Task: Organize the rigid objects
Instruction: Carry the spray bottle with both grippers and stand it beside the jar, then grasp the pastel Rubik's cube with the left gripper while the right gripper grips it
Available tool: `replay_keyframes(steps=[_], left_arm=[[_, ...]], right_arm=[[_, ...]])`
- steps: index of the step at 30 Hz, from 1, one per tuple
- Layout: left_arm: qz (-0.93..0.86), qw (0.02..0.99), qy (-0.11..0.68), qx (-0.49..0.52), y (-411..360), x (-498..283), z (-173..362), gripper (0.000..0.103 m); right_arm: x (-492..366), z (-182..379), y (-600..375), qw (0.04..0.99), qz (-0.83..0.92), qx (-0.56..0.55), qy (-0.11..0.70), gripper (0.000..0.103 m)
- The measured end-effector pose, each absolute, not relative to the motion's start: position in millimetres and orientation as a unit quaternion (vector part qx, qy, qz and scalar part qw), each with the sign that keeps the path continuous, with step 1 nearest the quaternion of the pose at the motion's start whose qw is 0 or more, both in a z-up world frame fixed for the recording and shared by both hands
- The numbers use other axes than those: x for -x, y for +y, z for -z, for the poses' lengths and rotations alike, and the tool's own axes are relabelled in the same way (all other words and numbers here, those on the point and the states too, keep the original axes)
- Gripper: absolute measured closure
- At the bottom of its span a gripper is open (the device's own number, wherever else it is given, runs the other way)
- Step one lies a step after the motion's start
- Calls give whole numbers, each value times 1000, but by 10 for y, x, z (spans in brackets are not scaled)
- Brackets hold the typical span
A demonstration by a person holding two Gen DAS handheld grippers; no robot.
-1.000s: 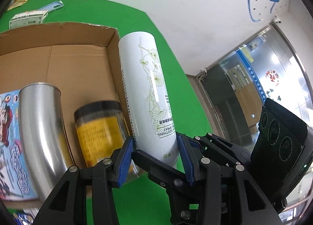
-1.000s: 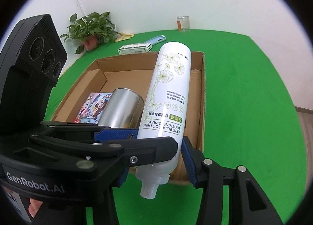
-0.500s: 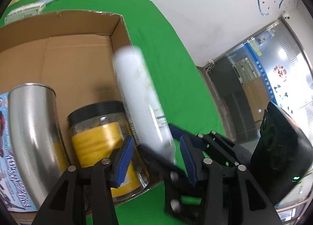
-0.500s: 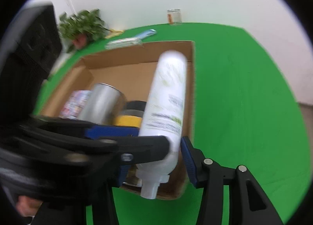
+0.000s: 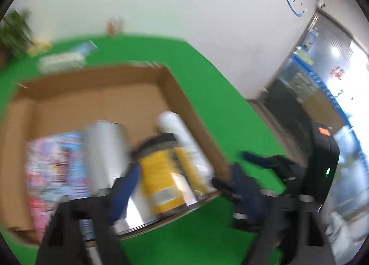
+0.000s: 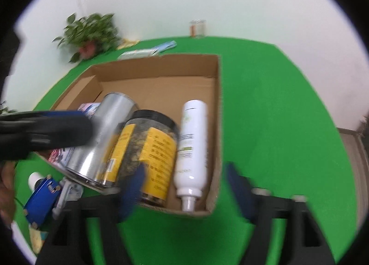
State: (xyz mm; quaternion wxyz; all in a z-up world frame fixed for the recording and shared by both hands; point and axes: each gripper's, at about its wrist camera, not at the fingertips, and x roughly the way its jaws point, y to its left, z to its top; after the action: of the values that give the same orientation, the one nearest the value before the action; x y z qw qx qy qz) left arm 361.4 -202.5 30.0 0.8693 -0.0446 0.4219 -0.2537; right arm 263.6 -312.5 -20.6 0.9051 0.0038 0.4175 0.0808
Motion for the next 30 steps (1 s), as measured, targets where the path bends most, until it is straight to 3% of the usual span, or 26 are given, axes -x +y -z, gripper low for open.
replay_keyframes(steps=[7,15,16,17,18,19,21,22,23,24,25,30], left_arm=[[123,917,377,47,-889,-3028,-152,1],[44,949,309,42,-245,-2236,-94,2],[54,949,309,43,-237,-2154,-124,20],[67,946,314,42,-214,-2146,-137,46],[84,939,331,40,-259,-2159,-131,101],[98,929,355,41,-261,-2162,-100,102],[100,933,343,43,-265,-2086,-123,101],[95,939,329,42,-250,-2015,-154,92],[88,939,330,40,-237,-1976,-169,76],[83,937,337,42,-224,-1953,-168,18],[82,936,340,48,-211,-1931,-177,5],[100,928,353,64,-120,-1727,-99,1]], right_arm=[[-2347,300,-3073,920,-76,-33,384,11],[-1879,251,-2609,928,-103,-7,357,11],[-1806,252,-2533,928,-117,-4,354,18],[-1733,251,-2460,926,-132,-2,353,42],[-1709,257,-2413,924,-139,0,357,53],[-1680,260,-2351,919,-148,2,364,59],[-1598,255,-2265,916,-170,-6,364,51],[-1555,253,-2236,916,-171,-8,362,27],[-1482,264,-2200,918,-171,-14,357,5],[-1410,254,-2189,920,-180,-28,347,0],[-1353,242,-2190,921,-187,-40,340,0],[-1186,242,-2107,913,-215,-61,341,0]])
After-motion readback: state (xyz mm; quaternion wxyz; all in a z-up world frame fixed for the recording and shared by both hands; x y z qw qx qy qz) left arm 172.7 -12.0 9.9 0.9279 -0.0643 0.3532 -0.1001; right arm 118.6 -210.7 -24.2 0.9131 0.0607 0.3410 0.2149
